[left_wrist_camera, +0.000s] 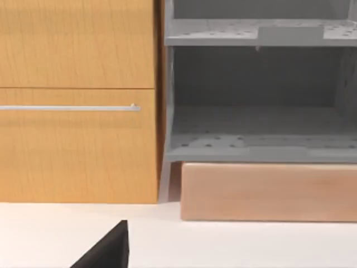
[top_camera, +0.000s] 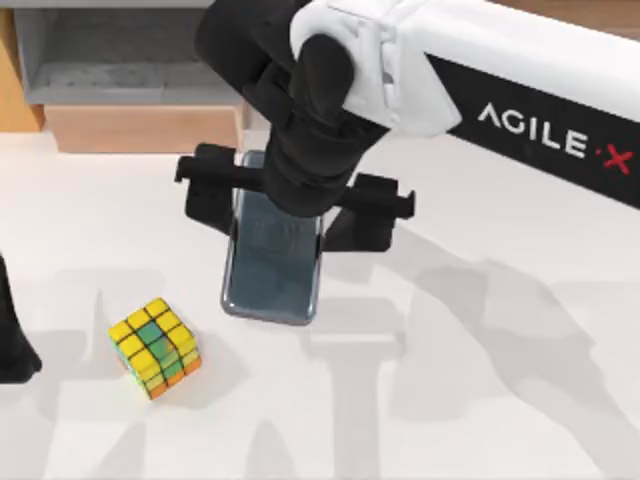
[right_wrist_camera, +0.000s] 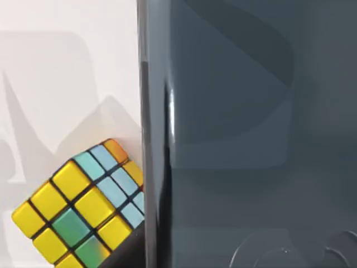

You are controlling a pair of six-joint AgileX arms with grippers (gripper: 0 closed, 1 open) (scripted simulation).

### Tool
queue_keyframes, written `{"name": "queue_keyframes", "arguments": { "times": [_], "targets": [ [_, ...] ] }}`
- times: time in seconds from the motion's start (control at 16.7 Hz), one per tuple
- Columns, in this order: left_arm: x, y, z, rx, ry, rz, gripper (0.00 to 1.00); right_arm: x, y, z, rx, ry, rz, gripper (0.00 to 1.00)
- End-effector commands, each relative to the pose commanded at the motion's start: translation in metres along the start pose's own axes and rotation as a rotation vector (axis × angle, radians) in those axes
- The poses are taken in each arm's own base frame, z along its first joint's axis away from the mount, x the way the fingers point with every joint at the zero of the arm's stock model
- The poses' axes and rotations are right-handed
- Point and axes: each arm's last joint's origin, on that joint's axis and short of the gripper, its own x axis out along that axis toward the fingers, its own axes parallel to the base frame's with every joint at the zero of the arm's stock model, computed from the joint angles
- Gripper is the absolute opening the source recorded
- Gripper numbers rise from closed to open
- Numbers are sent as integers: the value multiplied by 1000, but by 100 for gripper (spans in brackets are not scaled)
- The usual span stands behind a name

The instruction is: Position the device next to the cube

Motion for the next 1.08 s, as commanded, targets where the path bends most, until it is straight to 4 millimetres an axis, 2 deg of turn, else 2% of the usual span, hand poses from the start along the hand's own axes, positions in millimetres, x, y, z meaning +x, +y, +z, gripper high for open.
{"name": "queue_keyframes", "arguments": {
  "times": [0.24,0.48,0.66,0.96,1.02,1.08],
  "targets": [
    [0,0,0,0,0,0,100,11,2,-4,-20,9,-9,0],
    [0,0,0,0,0,0,100,32,1,-10,-35,40,-46,0],
    [0,0,0,0,0,0,100,57,-4,-16,-44,80,-96,0],
    [0,0,0,0,0,0,100,108,-20,-31,-51,177,-219,0],
    [0,0,0,0,0,0,100,117,-24,-34,-52,194,-241,0],
    [0,0,0,0,0,0,100,117,-24,-34,-52,194,-241,0]
  ]
}}
